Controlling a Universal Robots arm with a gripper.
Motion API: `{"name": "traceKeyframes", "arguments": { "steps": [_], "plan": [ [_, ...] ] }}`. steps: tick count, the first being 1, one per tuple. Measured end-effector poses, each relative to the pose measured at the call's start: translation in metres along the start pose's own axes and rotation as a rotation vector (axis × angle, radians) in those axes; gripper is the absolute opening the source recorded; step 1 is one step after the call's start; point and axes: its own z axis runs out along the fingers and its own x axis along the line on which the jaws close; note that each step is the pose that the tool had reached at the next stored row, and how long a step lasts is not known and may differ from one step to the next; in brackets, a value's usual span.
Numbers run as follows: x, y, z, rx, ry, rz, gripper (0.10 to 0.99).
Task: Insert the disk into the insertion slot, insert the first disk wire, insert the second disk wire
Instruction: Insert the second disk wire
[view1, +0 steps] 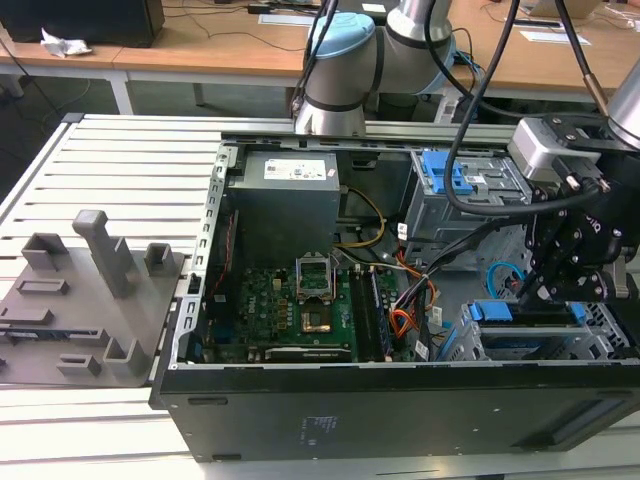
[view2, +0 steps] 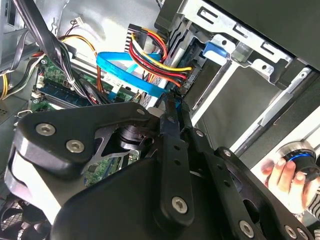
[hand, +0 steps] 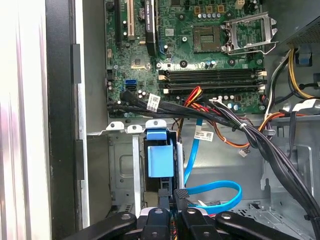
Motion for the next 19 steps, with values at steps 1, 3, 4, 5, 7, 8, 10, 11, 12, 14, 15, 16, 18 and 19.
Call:
{"name": "traceKeyframes", "arguments": {
  "steps": [1,3,4,5,7,8,10,11,12,14,15,16,18,19],
  "plan": [
    [0.0,0.0,-0.0003,0.0,-0.0003,0.0,0.161],
    [0.0,0.0,-0.0027,0.0,0.0021,0.0,0.161],
    [-0.0001,0.0001,-0.0036,0.0,0.0054,0.0,0.161],
    [-0.0005,0.0001,-0.0043,0.001,0.0124,0.0,0.161],
    [-0.002,0.0002,-0.0043,0.002,0.0324,0.001,0.161],
    [-0.0022,0.0001,-0.0041,0.001,0.0347,0.001,0.161],
    [-0.0024,-0.0001,-0.0028,-0.001,0.0353,0.001,0.161],
    [-0.0024,-0.0002,-0.002,-0.002,0.0357,0.001,0.161],
    [-0.0024,-0.0003,-0.0019,-0.002,0.0358,0.001,0.161],
    [-0.0024,-0.0004,-0.0017,-0.002,0.0355,0.001,0.161],
    [-0.0024,-0.0004,-0.0017,-0.002,0.0355,0.001,0.161],
    [-0.0024,-0.0004,-0.0017,-0.002,0.0355,0.001,0.161],
    [-0.0024,-0.0005,-0.0016,-0.002,0.0353,0.001,0.235],
    [-0.0022,-0.0003,-0.0065,-0.002,0.0353,0.001,0.235]
  ]
}}
